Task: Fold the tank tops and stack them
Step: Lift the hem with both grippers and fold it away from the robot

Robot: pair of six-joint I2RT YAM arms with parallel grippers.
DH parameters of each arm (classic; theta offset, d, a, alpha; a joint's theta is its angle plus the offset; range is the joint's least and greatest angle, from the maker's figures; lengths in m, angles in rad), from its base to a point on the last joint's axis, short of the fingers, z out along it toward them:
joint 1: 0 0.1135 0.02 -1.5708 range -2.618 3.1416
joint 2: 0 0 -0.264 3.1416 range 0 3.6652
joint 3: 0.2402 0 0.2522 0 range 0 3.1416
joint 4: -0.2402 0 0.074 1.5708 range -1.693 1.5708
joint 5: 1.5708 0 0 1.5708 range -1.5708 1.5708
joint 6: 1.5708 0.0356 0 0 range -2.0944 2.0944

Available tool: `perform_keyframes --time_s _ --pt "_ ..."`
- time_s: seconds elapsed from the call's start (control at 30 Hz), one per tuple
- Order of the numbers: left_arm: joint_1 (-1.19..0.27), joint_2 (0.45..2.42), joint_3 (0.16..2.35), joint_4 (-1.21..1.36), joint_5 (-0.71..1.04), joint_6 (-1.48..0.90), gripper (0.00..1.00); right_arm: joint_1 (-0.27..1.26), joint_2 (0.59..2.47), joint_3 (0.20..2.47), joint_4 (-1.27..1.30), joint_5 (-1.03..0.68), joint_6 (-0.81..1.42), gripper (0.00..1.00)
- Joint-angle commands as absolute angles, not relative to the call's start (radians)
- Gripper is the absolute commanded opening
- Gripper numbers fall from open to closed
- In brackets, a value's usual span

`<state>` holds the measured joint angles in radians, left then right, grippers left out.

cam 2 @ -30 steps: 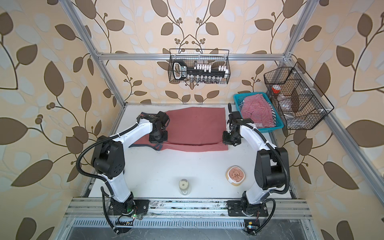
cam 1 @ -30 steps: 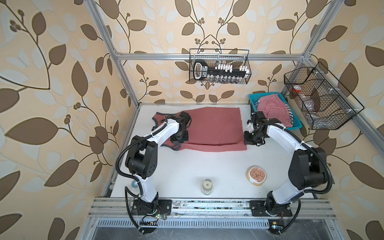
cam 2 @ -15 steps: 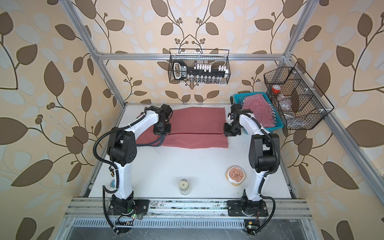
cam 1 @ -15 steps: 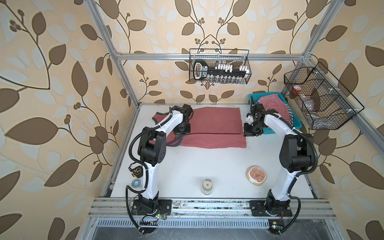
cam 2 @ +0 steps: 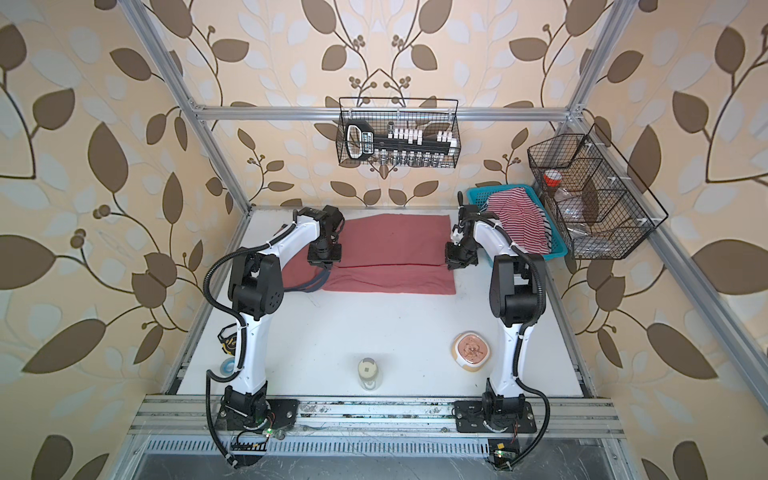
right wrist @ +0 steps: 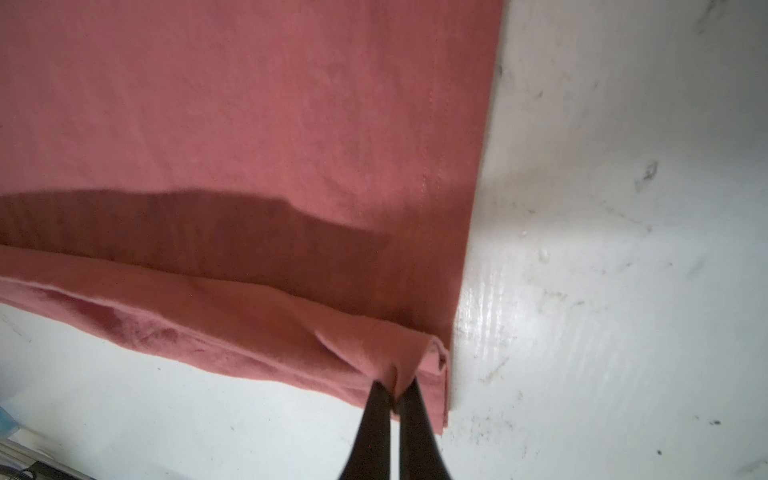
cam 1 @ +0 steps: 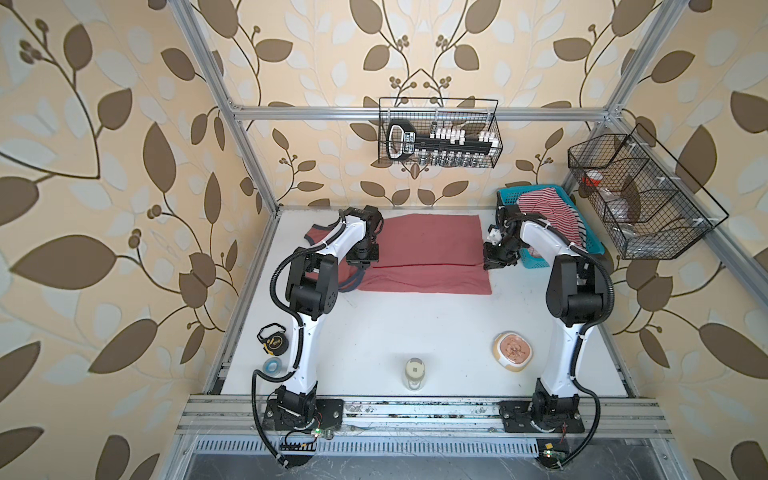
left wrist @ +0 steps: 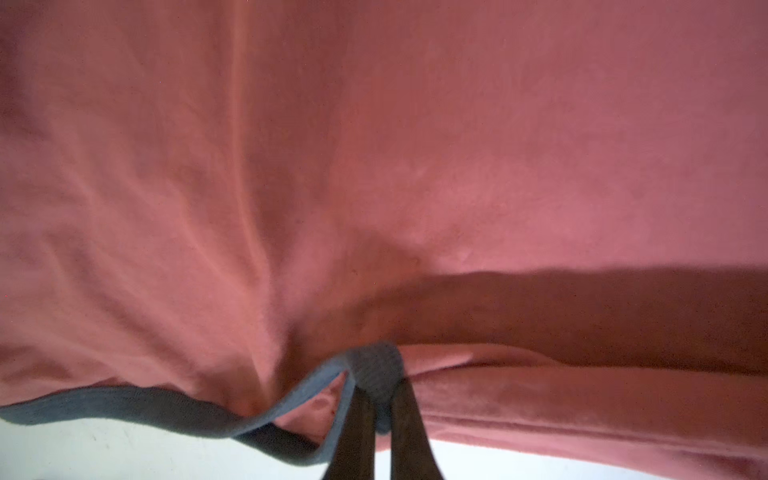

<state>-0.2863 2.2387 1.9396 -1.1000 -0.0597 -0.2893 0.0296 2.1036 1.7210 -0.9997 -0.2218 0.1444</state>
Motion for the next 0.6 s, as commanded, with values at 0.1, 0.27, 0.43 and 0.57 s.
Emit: perform_keyframes --time_s 0.1,0.27,0.43,0.57 --pt "-0.267 2.269 2.005 -1.13 -0.054 -0.284 0.14 0.02 2.163 1.789 -1.026 -0.247 0.132 0.12" --pt "-0.234 2.278 2.078 -1.099 -0.028 -0.32 0.29 -0.005 2.168 1.79 -0.939 -0.368 0.191 0.24" --pt "-0.227 2.284 2.173 -1.15 -0.079 -0.32 0.36 -0.006 2.131 1.797 -0.911 -0.371 0.218 0.34" --pt "-0.228 2.209 2.116 -1.138 -0.097 -0.342 0.37 -0.005 2.059 1.742 -0.874 -0.367 0.23 0.35"
